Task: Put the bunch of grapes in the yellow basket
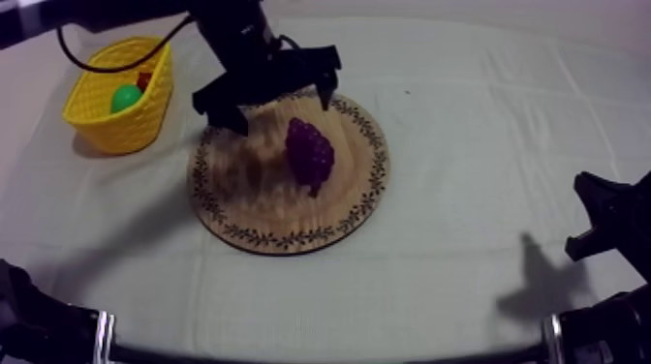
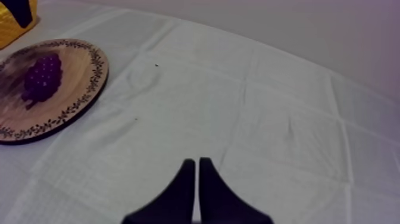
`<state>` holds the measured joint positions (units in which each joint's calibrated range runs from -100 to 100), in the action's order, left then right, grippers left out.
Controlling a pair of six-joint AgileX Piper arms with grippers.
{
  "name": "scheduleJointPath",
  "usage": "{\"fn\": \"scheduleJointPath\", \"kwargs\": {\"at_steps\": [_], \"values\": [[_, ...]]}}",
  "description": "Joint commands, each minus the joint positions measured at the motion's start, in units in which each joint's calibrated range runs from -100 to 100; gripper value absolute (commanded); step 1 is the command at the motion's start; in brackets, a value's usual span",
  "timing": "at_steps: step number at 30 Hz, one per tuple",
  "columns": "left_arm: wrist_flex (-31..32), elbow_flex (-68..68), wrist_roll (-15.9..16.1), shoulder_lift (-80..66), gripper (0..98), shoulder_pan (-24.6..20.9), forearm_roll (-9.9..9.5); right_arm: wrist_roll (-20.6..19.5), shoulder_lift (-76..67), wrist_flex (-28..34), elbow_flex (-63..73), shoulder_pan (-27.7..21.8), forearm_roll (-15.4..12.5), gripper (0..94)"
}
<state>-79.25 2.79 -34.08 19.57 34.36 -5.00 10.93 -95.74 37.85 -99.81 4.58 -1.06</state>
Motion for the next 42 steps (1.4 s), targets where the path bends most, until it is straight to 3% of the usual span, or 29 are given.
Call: {"fn": "scheduleJointPath", "kwargs": {"at_steps": [1, 15, 20, 24, 29, 36, 42], "values": [[-0.11, -1.69, -0.19, 4.43, 96.4, -0.14, 0.01, 0.03, -0.01, -0.03, 0.03, 0.02, 0.01, 0.4], [-0.56, -13.19, 0.31, 22.09, 96.2, -1.28, -0.55, 0.04, -0.01, -0.03, 0.03, 0.02, 0.01, 0.4], [-3.38, -16.88, 1.85, 26.41, 96.1, -1.25, 0.67, 0.04, -0.01, -0.03, 0.03, 0.02, 0.01, 0.4], [-4.97, -18.92, 4.90, 28.93, 94.6, -1.24, 1.62, 0.04, -0.01, -0.03, 0.03, 0.02, 0.01, 0.4], [-6.70, -20.48, 5.89, 30.61, 77.3, -1.35, 2.01, 0.04, -0.01, -0.03, 0.03, 0.02, 0.03, 0.4], [-7.85, -22.28, 5.39, 31.28, 36.4, -1.29, 2.01, 0.04, -0.01, -0.03, 0.03, 0.02, 0.05, 0.4], [-8.87, -21.77, 6.16, 28.96, 27.1, -1.47, 1.99, 0.04, -0.01, -0.03, 0.03, 0.02, 0.05, 0.4]]}}
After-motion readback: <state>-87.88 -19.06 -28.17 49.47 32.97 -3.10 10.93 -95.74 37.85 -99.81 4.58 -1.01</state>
